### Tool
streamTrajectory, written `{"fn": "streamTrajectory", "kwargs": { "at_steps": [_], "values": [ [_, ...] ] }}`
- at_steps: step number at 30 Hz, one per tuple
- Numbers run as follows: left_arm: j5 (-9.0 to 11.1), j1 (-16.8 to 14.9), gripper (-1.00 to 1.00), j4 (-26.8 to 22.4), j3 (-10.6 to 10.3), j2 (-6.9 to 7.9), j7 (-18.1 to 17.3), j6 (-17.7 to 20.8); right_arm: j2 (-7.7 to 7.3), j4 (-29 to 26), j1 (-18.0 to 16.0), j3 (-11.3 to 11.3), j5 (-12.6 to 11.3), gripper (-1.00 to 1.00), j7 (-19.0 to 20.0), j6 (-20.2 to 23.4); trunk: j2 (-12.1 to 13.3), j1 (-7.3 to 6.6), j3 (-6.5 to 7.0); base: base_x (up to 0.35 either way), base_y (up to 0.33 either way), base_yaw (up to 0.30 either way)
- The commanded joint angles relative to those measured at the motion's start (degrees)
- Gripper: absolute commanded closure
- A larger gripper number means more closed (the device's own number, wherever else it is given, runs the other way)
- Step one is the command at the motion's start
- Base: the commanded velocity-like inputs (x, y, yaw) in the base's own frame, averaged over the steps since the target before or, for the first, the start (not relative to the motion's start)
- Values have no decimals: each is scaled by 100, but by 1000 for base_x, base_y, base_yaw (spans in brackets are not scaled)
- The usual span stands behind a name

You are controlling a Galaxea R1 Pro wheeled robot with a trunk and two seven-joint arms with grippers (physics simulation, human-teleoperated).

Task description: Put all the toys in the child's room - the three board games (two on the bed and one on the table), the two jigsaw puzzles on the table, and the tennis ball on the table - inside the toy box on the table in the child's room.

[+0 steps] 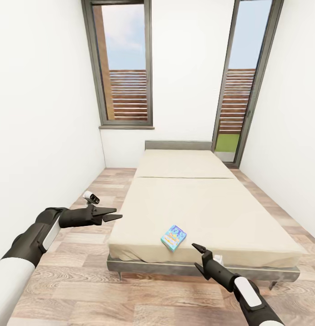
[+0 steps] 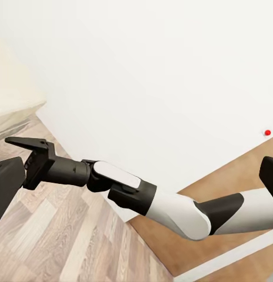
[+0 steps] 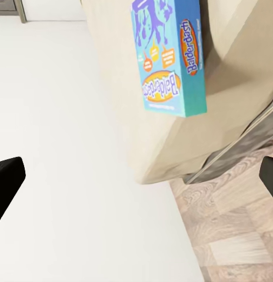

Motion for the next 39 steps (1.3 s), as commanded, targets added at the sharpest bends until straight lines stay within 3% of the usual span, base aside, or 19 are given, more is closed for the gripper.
{"fn": "streamTrajectory", "kwargs": {
  "at_steps": [1, 10, 20, 39],
  "values": [
    [4, -5, -100, 1, -14, 7, -27, 61, 3, 1, -4, -24, -6, -100, 10, 42, -3, -1, -6, 0, 0, 0],
    [4, 7, -100, 12, -11, 5, -27, 65, 8, -13, -4, -7, -3, -100, 94, 33, -3, -1, -6, 0, 4, 0],
    [6, 36, -100, 18, 8, 17, -27, 19, 7, -20, -4, 4, 3, -100, 487, 2, -3, -1, -6, 27, 73, 0],
    [7, 74, -100, 18, 6, 9, -27, 0, -2, 0, 4, -42, 14, -100, 580, -14, -3, -1, -6, 27, 15, 0]
  ]
}}
